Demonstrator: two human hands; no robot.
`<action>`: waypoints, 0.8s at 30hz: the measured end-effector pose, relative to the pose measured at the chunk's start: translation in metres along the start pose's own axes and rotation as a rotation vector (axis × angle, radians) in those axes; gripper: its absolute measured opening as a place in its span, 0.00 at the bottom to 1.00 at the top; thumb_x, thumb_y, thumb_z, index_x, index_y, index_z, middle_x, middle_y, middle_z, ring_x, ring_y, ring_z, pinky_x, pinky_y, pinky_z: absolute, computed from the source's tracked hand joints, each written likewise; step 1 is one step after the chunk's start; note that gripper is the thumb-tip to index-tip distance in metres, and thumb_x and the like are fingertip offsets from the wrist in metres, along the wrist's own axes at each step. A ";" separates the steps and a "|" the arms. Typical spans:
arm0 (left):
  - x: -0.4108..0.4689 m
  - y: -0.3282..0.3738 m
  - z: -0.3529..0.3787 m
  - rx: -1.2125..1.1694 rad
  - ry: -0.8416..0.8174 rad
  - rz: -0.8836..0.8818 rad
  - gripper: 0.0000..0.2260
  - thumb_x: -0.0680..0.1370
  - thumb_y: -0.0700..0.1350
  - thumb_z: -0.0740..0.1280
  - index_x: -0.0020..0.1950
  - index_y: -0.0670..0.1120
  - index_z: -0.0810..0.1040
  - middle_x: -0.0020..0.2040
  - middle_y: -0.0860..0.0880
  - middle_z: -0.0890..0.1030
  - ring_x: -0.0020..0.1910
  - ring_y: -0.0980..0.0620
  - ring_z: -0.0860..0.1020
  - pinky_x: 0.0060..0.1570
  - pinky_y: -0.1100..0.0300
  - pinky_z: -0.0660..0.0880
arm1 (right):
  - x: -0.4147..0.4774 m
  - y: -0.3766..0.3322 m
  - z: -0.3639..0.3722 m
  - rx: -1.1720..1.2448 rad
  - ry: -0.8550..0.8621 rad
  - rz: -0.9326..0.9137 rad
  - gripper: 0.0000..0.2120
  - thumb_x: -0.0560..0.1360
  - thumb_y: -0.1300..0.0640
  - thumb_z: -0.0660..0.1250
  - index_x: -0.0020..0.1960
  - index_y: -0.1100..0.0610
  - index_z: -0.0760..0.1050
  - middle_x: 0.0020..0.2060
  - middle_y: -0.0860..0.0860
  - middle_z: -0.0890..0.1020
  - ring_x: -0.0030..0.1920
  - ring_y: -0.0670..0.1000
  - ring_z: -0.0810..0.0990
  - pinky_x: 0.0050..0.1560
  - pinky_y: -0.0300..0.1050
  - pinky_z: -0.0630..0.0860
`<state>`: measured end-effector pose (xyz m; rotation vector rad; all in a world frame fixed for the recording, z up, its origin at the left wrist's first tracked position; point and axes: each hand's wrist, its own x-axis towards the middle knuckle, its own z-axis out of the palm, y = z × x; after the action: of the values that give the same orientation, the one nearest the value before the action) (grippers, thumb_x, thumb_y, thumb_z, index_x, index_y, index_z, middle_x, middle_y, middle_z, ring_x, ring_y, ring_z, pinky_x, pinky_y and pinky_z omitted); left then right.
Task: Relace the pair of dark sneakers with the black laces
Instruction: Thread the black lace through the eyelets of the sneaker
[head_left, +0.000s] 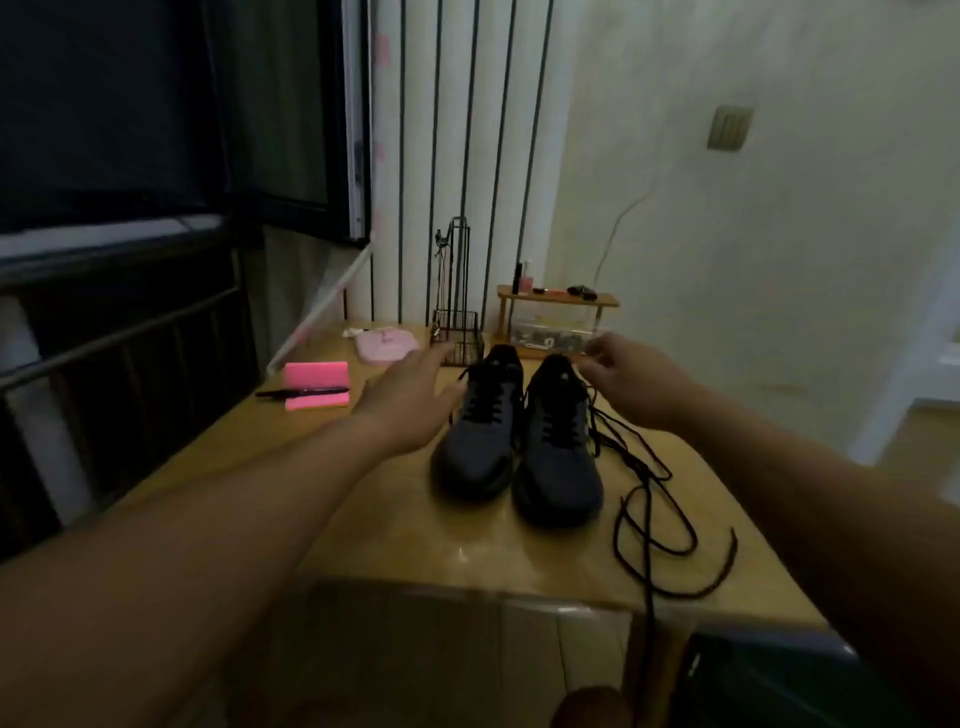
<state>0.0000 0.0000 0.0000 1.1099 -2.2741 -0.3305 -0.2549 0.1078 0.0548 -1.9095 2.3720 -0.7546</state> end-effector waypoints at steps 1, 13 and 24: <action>-0.012 -0.002 0.005 -0.022 -0.026 -0.024 0.29 0.84 0.59 0.62 0.83 0.57 0.58 0.82 0.50 0.64 0.79 0.44 0.65 0.74 0.39 0.67 | -0.009 0.006 0.002 0.022 -0.004 0.064 0.18 0.84 0.47 0.63 0.70 0.55 0.73 0.63 0.56 0.81 0.58 0.55 0.79 0.58 0.52 0.77; -0.042 0.012 0.097 -0.029 -0.096 -0.121 0.39 0.78 0.65 0.69 0.83 0.57 0.56 0.80 0.49 0.60 0.79 0.43 0.62 0.76 0.41 0.65 | -0.085 0.033 0.100 0.366 0.010 0.177 0.26 0.82 0.37 0.62 0.74 0.49 0.70 0.67 0.49 0.79 0.65 0.52 0.78 0.62 0.52 0.78; -0.014 0.045 0.119 0.102 0.075 0.017 0.31 0.81 0.68 0.58 0.80 0.56 0.62 0.78 0.52 0.65 0.79 0.48 0.63 0.79 0.40 0.54 | -0.043 0.116 0.077 -0.274 -0.264 0.449 0.12 0.82 0.52 0.65 0.62 0.57 0.75 0.47 0.53 0.78 0.48 0.54 0.80 0.50 0.50 0.81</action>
<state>-0.0932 0.0350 -0.0801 1.1341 -2.2538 -0.1646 -0.3278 0.1357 -0.0685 -1.3431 2.6773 -0.1454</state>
